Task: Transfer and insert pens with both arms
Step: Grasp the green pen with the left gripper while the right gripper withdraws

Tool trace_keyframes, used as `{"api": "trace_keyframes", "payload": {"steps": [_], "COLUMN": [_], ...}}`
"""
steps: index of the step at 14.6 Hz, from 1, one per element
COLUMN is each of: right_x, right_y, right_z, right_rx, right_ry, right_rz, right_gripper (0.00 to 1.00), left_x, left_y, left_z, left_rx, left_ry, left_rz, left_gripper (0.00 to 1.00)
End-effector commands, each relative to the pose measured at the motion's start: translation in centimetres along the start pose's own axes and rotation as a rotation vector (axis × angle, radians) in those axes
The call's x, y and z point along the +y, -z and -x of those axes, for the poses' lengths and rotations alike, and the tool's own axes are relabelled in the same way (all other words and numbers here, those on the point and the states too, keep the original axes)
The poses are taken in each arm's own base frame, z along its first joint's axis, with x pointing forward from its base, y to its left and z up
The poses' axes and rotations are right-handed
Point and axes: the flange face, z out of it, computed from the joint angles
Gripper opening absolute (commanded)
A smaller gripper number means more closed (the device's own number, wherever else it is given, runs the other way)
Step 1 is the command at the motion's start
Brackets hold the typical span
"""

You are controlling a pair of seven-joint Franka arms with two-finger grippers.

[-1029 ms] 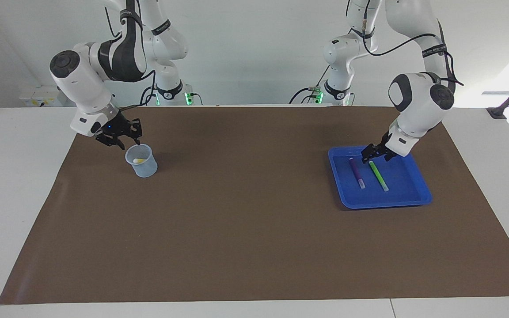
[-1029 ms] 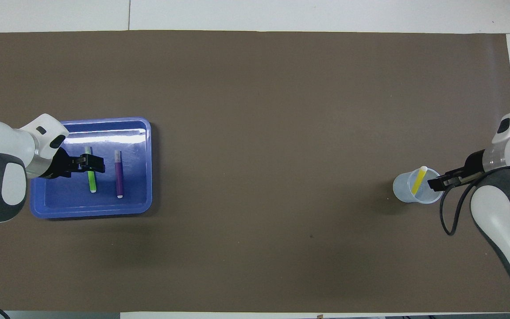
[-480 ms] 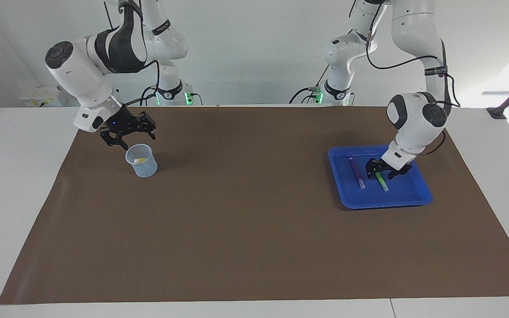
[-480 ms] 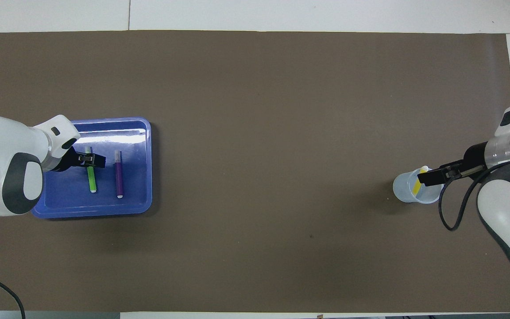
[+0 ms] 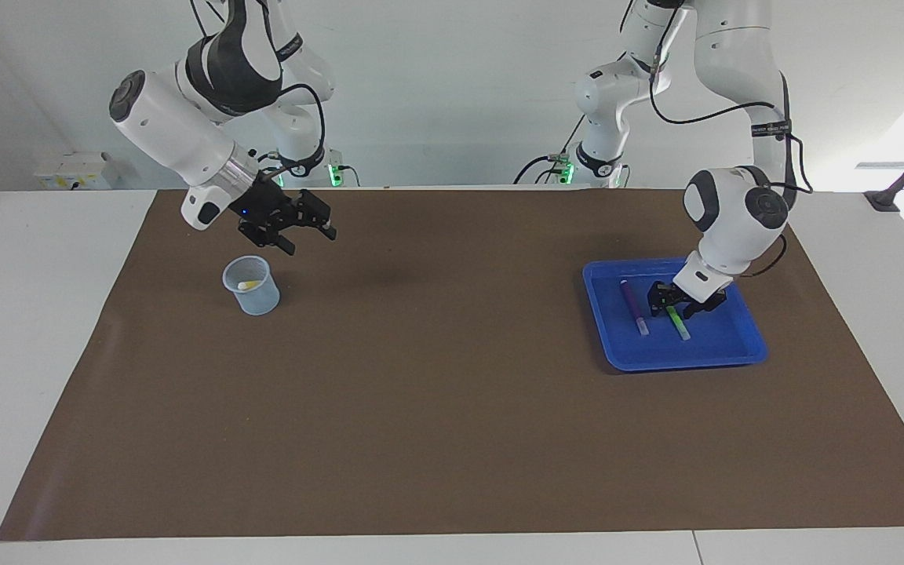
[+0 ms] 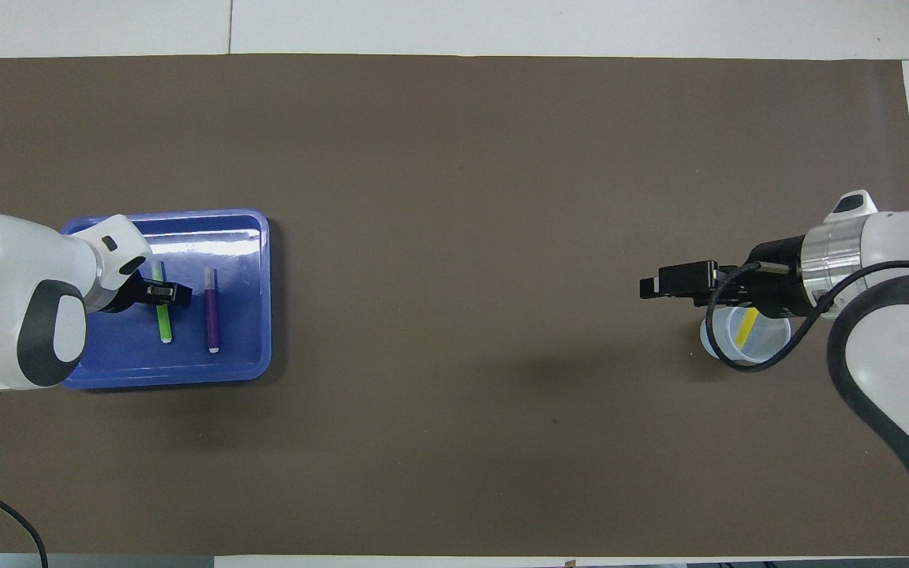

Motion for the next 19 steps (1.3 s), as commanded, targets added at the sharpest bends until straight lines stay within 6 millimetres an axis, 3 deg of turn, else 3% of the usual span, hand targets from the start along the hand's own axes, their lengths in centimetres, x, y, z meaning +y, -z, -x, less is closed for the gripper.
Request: {"api": "trace_keyframes", "payload": {"steps": [1, 4, 6, 9, 13, 16, 19], "right_x": [-0.6, -1.1, -1.9, -3.8, -4.2, -5.2, -6.5], "right_y": [0.5, 0.7, 0.2, -0.7, -0.6, -1.3, -2.0], "right_z": [-0.2, -0.5, -0.3, 0.2, 0.4, 0.7, 0.9], "right_rx": [0.011, 0.037, 0.029, 0.007, 0.002, -0.008, 0.007], "right_ry": [-0.087, -0.112, -0.110, -0.155, -0.165, -0.169, -0.176], "right_rz": [-0.097, -0.153, -0.174, -0.217, -0.243, -0.241, -0.237], "right_gripper": [1.00, 1.00, 1.00, 1.00, 1.00, 1.00, 1.00], "left_x": [0.2, 0.2, 0.1, -0.2, -0.1, 0.3, 2.4], "left_y": [-0.3, -0.4, -0.2, 0.0, 1.2, 3.7, 6.9], "left_z": [0.5, 0.5, 0.4, 0.3, -0.7, -1.9, -3.0], "left_rx": [0.012, 0.010, 0.010, 0.014, -0.006, -0.059, -0.116], "left_ry": [-0.022, -0.020, -0.015, -0.006, 0.039, 0.091, 0.169], "left_rz": [-0.019, -0.018, -0.018, -0.019, -0.012, -0.007, -0.002], "left_gripper": [0.59, 0.27, 0.00, 0.00, 0.00, 0.00, 0.00]}}
